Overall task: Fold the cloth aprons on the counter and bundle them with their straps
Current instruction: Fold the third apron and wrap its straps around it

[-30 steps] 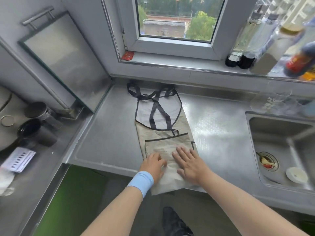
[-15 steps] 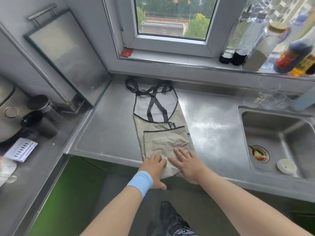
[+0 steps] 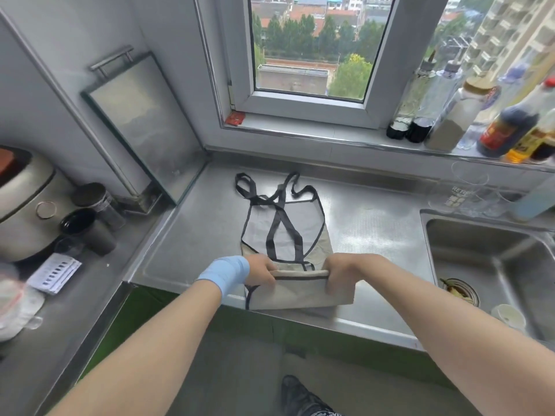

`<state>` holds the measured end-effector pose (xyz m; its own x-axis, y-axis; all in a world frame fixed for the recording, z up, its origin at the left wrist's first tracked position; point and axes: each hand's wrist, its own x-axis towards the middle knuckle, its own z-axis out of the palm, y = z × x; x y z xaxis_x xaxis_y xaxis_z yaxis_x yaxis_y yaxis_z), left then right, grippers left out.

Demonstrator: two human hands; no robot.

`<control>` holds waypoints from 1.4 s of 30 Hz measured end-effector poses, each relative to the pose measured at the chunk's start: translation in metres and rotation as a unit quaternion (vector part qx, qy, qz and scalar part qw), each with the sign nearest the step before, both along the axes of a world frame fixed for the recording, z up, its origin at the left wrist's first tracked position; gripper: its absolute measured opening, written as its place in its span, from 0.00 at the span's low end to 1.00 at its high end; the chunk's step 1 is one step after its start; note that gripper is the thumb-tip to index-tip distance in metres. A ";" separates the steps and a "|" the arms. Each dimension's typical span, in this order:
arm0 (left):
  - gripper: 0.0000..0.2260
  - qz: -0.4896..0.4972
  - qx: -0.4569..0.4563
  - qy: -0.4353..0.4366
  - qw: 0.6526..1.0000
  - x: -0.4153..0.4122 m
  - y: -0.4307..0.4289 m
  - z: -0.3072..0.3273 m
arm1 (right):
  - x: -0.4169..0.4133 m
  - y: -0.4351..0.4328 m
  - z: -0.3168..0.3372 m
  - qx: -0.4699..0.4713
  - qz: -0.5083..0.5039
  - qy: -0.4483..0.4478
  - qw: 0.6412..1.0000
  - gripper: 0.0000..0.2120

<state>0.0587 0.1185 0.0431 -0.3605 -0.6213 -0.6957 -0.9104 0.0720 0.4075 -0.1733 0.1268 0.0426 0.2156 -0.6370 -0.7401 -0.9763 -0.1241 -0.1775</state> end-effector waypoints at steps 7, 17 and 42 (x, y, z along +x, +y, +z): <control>0.07 0.123 -0.076 0.052 0.988 0.034 -0.054 0.017 | -0.003 -0.058 0.027 -0.096 -0.104 -0.127 0.982 0.04; 0.01 0.211 -0.196 0.058 0.956 0.029 -0.130 -0.032 | 0.000 -0.135 -0.033 -0.250 -0.128 -0.070 0.957 0.12; 0.30 -0.060 -0.223 -0.085 0.969 -0.047 -0.145 -0.124 | 0.007 -0.202 -0.110 -0.369 -0.042 0.059 0.927 0.14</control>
